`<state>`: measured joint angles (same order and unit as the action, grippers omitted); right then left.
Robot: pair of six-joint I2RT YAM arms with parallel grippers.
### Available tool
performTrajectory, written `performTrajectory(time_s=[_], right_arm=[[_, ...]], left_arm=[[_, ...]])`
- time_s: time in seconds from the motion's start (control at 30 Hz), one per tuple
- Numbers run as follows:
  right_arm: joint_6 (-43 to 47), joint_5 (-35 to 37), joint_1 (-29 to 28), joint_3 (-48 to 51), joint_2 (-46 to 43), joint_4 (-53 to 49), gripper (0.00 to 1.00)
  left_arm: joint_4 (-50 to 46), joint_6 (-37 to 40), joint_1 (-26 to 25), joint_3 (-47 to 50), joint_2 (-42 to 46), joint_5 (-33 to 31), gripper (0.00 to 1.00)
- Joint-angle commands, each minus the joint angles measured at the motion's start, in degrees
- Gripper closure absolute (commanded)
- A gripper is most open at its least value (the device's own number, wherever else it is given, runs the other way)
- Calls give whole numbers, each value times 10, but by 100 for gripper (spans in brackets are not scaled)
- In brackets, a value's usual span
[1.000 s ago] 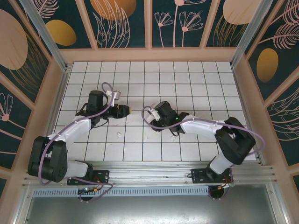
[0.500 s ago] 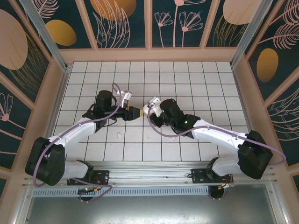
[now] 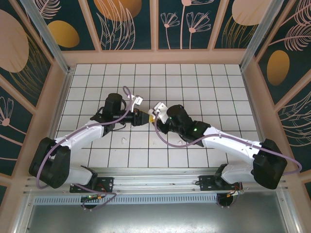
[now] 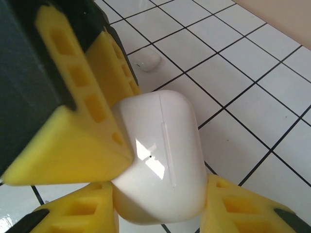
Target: Insert the wireless bluetooth earbuds into the charging case
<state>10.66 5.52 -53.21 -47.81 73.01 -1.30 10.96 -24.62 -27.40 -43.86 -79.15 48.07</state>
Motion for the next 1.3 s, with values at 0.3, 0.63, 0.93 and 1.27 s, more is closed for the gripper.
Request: performTrajectory(time_s=[0.3, 0.63, 0.93, 1.27], right_arm=[[-88, 2, 17, 18, -100, 41, 36], [-403, -268, 204, 89, -206, 201, 24], [-506, -437, 213, 29, -92, 308, 23], [-526, -465, 203, 13, -36, 367, 28]], left_arm=[[52, 19, -2, -6, 33, -63, 89], [179, 8, -2, 31, 116, -113, 86], [263, -57, -2, 38, 108, -50, 86], [327, -115, -2, 54, 94, -22, 86]])
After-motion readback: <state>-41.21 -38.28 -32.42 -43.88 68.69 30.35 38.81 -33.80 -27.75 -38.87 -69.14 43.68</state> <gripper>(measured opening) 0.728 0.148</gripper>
